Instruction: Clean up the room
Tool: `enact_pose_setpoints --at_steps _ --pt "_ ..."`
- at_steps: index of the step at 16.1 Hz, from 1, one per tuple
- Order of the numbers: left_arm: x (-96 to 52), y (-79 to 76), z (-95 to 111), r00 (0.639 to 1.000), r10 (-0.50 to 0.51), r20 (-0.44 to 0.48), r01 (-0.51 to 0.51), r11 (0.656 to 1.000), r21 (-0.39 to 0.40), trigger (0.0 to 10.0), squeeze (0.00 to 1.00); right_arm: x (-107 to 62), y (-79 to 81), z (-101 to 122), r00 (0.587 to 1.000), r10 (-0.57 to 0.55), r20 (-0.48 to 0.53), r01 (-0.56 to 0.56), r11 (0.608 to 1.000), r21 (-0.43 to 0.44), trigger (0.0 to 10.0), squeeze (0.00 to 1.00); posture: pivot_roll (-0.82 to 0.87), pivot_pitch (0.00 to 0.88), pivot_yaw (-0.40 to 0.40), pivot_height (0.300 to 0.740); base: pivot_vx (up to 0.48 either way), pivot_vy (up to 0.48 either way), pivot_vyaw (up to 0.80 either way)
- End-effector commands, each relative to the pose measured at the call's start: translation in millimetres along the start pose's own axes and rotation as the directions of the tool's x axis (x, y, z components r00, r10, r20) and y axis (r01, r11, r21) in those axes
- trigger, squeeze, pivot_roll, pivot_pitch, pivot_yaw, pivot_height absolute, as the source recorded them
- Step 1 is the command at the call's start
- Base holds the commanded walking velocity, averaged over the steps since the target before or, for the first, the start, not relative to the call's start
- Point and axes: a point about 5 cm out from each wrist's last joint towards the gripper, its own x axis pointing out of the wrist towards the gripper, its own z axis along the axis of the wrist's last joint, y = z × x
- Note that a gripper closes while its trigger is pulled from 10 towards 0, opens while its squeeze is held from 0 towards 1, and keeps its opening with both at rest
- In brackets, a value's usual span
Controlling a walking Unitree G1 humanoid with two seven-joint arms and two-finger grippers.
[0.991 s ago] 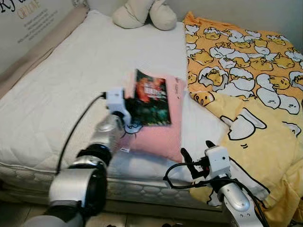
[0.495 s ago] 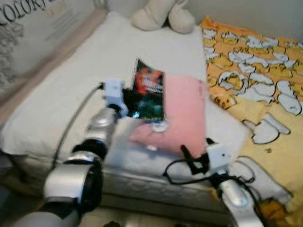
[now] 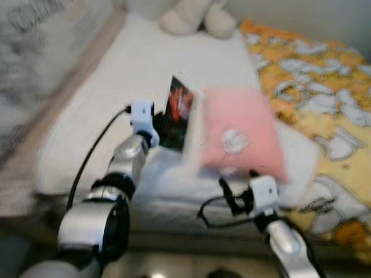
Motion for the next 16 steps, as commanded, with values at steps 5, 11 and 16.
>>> enact_pose_setpoints --at_steps 5,11,16 --pt "8.1 -16.1 8.6 1.0 -0.011 0.021 0.01 1.0 0.009 0.0 0.0 -2.2 -6.8 -2.7 1.0 -0.013 -0.008 0.012 1.0 -0.01 10.0 0.0 -0.09 0.0 -0.05 0.74 0.0 0.0 0.0" --pt "9.0 -19.1 9.6 1.0 0.005 0.031 -0.006 0.999 0.048 0.0 0.0 -3.2 -5.2 -3.8 1.0 -0.01 -0.006 0.01 1.0 -0.004 10.0 0.0 -0.09 0.0 -0.046 0.74 0.4 0.0 0.0" --pt "10.5 -31.6 4.7 0.999 -0.026 0.019 0.025 0.998 0.057 0.0 0.0 -4.2 -4.8 -3.8 1.0 -0.011 -0.007 0.011 1.0 -0.001 10.0 0.0 -0.09 0.0 -0.042 0.74 0.477 0.0 0.0"
